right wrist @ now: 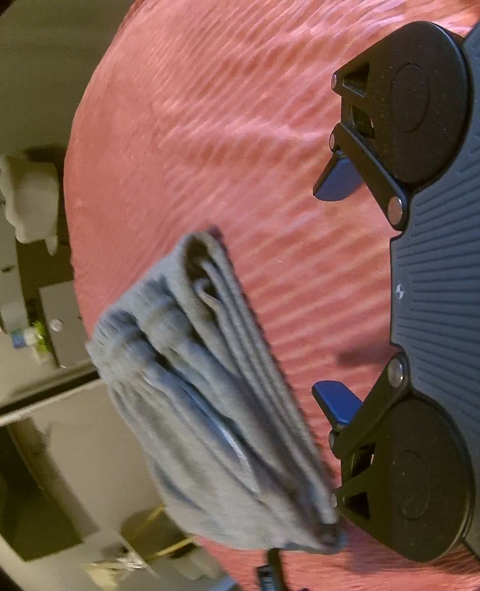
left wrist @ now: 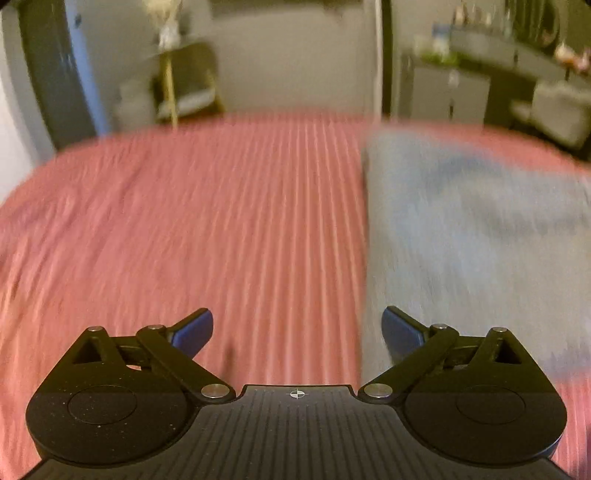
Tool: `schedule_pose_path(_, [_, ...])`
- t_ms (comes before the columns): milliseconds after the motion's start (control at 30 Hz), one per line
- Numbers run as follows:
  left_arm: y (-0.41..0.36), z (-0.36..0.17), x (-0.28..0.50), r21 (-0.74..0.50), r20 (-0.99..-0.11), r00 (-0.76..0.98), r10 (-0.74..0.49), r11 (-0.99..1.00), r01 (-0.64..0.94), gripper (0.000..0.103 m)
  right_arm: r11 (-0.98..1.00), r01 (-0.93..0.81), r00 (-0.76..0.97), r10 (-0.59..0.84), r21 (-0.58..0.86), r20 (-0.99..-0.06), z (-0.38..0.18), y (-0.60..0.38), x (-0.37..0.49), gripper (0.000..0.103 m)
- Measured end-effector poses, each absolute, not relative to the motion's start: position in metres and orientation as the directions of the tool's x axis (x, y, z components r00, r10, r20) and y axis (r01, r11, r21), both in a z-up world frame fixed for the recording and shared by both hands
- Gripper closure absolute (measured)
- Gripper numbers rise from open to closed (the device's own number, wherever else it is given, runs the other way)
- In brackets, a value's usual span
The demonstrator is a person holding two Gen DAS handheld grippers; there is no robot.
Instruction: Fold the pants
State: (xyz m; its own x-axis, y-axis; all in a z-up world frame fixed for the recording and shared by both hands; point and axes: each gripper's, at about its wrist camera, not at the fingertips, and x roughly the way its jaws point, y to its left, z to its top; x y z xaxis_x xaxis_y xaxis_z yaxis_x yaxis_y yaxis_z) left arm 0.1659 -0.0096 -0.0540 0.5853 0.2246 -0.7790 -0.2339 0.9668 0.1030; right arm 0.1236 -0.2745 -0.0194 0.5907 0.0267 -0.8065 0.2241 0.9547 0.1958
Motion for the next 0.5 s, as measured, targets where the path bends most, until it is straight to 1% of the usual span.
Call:
schedule_pose_path(67, [-0.028,-0.057,0.135,0.09,-0.801,0.571,0.18,0.979,-0.183,0.002,0.969,0.195,0.557,0.015,0.149,-0.831,-0.016,-0.261,0.115,0.0])
schedule_pose_path(167, [-0.051,-0.063,0.097,0.049,-0.849,0.519,0.095,0.994,-0.102,0.002,0.99,0.139,0.465,-0.037,0.032,-0.885,-0.012,-0.24,0.1,0.0])
schedule_pose_path(233, [-0.064,-0.065,0.083,0.063,-0.865,0.496,0.076,0.997,-0.043,0.002,0.994,0.108,0.447,-0.052,-0.004,-0.893,-0.007,-0.234,0.086,0.0])
schedule_pose_path(300, [-0.077,-0.057,0.07,0.102,-0.85,0.522,0.072,0.994,0.03,0.002,0.993,0.119,0.454,-0.068,-0.015,-0.888,0.006,-0.232,0.075,0.0])
schedule_pose_path(333, [-0.078,-0.053,0.064,0.115,-0.842,0.534,0.078,0.993,0.037,0.002,0.991,0.13,0.458,-0.066,-0.007,-0.886,0.013,-0.232,0.072,0.0])
schedule_pose_path(400, [-0.077,-0.042,0.055,0.097,-0.824,0.563,0.066,0.995,0.025,0.002,0.986,0.163,0.473,-0.06,0.02,-0.879,0.032,-0.235,0.072,0.0])
schedule_pose_path(500, [-0.064,-0.031,0.046,0.051,-0.82,0.571,0.043,0.999,-0.003,0.002,0.978,0.21,0.451,-0.111,-0.016,-0.885,0.054,-0.237,0.074,0.0])
